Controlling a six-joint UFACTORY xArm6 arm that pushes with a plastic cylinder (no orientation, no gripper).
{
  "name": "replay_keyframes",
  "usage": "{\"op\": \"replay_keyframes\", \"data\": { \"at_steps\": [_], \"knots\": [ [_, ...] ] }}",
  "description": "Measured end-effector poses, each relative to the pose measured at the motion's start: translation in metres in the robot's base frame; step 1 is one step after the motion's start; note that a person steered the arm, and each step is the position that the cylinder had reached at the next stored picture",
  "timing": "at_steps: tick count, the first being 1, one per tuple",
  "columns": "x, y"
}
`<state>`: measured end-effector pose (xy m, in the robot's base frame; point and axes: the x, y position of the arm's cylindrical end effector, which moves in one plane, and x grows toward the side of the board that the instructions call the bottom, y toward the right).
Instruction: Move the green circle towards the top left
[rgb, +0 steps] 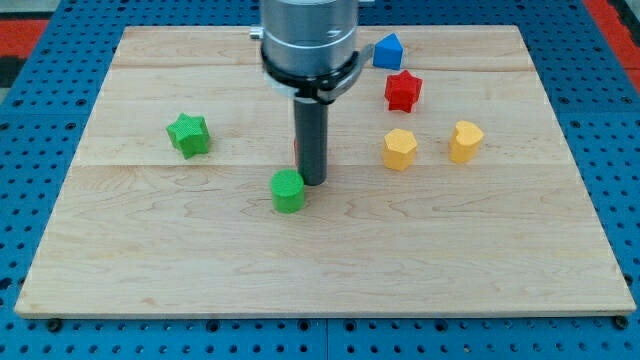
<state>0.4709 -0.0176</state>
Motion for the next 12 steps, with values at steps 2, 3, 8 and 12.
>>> {"op": "replay_keyframes", "data": {
  "at_steps": [2,3,8,12],
  "knots": [
    [0.029,-0.009],
    [0.044,-0.01],
    [0.063,-0.118],
    [0.055,-0.157]
  ]
}}
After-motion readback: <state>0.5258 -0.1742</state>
